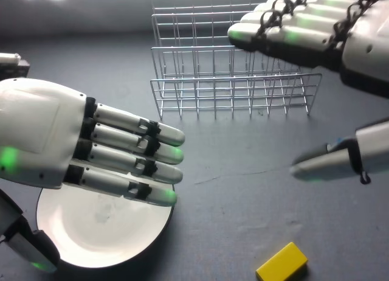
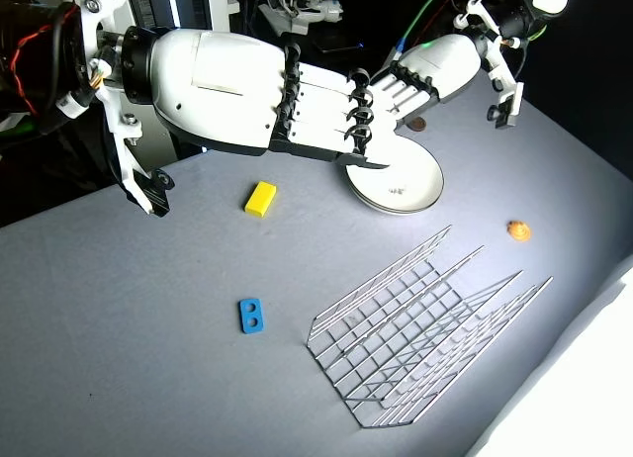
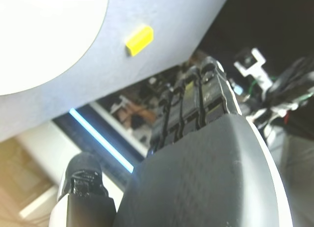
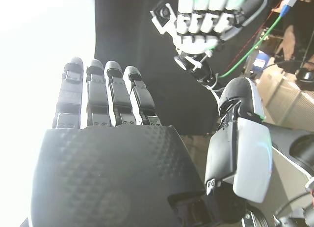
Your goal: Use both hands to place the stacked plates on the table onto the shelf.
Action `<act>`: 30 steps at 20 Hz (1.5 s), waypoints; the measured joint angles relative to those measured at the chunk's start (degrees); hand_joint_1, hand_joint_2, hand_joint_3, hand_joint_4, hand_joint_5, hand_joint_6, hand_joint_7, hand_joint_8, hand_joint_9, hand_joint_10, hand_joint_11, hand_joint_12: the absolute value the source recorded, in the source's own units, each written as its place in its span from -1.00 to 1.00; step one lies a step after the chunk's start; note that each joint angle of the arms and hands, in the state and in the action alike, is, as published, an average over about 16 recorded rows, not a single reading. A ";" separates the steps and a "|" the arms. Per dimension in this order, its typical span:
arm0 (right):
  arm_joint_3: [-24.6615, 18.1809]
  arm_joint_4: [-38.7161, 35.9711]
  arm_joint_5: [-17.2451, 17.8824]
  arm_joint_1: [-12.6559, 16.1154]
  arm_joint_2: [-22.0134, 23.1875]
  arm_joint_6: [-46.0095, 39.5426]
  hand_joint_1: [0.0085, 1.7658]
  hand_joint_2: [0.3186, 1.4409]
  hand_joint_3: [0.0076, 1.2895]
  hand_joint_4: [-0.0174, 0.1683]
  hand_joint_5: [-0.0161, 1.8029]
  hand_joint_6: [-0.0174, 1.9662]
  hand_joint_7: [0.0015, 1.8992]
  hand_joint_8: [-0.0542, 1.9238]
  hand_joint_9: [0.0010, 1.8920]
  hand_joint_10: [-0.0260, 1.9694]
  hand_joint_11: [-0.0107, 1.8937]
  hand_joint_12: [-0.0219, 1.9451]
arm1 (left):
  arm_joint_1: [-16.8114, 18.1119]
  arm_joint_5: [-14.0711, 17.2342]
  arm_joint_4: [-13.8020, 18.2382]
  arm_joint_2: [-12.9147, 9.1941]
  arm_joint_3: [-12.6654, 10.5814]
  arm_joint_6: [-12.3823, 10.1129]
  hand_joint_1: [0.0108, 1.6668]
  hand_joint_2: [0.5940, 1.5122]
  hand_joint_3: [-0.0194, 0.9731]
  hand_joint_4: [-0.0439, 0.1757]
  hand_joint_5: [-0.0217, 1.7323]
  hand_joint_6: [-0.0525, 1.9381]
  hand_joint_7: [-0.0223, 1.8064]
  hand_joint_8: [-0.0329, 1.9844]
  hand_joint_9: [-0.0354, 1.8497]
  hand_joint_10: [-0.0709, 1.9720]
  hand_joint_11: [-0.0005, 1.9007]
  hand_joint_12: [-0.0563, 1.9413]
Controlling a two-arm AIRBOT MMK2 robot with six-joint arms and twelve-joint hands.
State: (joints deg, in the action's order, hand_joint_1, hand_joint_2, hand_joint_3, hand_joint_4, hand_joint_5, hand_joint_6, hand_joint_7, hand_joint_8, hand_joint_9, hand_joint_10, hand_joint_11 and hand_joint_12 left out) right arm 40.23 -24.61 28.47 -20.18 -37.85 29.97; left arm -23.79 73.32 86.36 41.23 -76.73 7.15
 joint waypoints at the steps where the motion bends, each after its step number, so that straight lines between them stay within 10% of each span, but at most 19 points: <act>1: 0.00 -0.94 -0.33 0.13 -0.21 -0.57 -0.31 0.06 -0.98 -0.79 -0.96 -0.96 -0.98 -0.93 -0.98 -0.97 -0.97 -0.99 | 0.01 0.22 0.12 0.01 0.01 -0.66 -0.99 0.12 -0.92 -0.60 -0.95 -0.95 -0.95 -0.97 -0.94 -0.93 -0.98 -0.96; 9: 0.01 -8.56 -4.06 1.31 -1.81 -6.04 0.17 -0.05 -0.98 -0.79 -0.96 -0.96 -0.98 -0.93 -0.98 -0.97 -0.97 -0.99 | -0.23 0.36 -0.13 -0.19 1.77 -4.97 -0.99 0.10 -0.92 -0.60 -0.95 -0.95 -0.95 -0.97 -0.94 -0.93 -0.98 -0.96; 22: 0.01 -12.64 -6.93 2.14 -2.82 -9.52 0.23 -0.04 -0.98 -0.80 -0.96 -0.96 -0.98 -0.93 -0.98 -0.97 -0.97 -0.85 | -1.47 -7.10 -4.26 0.35 8.31 0.63 -0.99 0.09 -0.92 -0.60 -0.95 -0.95 -0.95 -0.97 -0.95 -0.93 -0.98 -0.96; 30: 0.00 -12.72 -6.92 2.13 -2.87 -9.53 0.24 -0.02 -0.98 -0.80 -0.96 -0.96 -0.98 -0.93 -0.98 -0.97 -0.97 -0.73 | -2.94 -10.77 -1.77 1.28 7.77 1.13 -0.99 0.09 -0.94 -0.60 -0.95 -0.95 -0.95 -0.97 -0.94 -0.93 -0.98 -0.96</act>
State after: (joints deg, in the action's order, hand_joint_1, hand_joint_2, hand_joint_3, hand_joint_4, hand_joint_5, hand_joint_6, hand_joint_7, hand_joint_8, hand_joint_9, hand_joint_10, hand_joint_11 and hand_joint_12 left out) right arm 40.23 -37.34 21.55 -18.05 -40.72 20.44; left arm -26.73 62.55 84.59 42.51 -68.96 8.28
